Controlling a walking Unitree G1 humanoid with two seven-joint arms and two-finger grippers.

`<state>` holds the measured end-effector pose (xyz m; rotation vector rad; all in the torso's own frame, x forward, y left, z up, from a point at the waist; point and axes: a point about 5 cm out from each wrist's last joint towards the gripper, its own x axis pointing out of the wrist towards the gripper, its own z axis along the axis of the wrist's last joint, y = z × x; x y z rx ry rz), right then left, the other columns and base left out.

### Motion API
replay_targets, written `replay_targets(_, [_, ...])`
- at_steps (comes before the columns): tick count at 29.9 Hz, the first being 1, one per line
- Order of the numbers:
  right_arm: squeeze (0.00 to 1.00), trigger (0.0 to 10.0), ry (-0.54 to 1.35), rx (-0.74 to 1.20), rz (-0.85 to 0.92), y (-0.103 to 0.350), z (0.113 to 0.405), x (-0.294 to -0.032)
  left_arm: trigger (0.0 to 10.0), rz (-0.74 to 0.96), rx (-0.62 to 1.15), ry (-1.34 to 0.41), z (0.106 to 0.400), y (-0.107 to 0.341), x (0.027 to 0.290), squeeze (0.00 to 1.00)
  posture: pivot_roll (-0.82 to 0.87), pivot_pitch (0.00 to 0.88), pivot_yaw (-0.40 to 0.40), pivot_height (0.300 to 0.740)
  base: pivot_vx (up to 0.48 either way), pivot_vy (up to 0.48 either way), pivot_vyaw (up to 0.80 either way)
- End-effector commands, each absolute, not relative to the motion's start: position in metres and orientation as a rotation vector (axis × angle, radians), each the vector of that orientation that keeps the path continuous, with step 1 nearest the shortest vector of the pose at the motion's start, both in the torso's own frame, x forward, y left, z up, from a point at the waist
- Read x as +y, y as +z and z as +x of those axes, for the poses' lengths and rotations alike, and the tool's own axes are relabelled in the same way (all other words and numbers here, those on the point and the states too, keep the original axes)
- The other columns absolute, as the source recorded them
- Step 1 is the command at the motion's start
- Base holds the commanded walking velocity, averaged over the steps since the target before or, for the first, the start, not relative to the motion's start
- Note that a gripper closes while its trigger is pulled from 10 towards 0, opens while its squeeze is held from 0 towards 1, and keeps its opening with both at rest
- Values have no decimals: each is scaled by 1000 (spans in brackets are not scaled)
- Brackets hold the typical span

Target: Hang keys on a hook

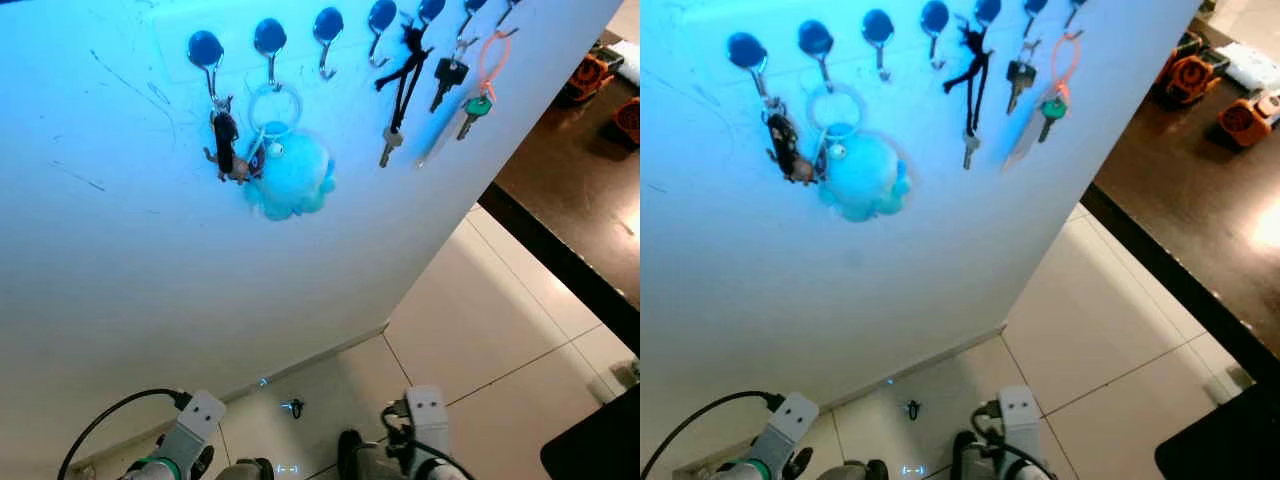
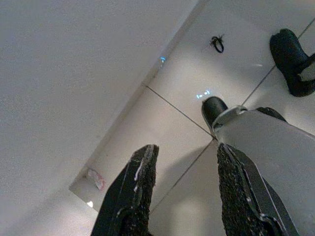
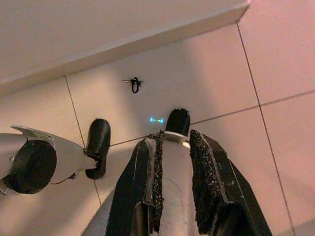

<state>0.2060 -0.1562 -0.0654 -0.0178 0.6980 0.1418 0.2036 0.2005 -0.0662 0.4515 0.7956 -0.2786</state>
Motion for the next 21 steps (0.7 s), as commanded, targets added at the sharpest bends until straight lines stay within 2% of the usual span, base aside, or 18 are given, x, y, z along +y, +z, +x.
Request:
replay_targets(1, [0, 10000, 168, 730, -35, -72, 196, -155, 10000, 440, 851, -253, 191, -74, 202, 0, -76, 130, 12, 740, 0, 0, 0])
replay_targets(13, [0, 10000, 178, 717, -38, -70, 200, -156, 10000, 438, 851, -233, 189, -75, 202, 0, -69, 129, 12, 740, 0, 0, 0])
replay_targets(16, [0, 10000, 204, 716, -45, -69, 202, -150, 10000, 442, 852, -228, 189, -75, 202, 0, -74, 83, 13, 740, -160, 0, 0])
replay_targets(21, [0, 10000, 221, 708, -52, -66, 208, -147, 10000, 448, 845, -234, 192, -74, 199, 0, -79, 62, 13, 740, -144, 0, 0])
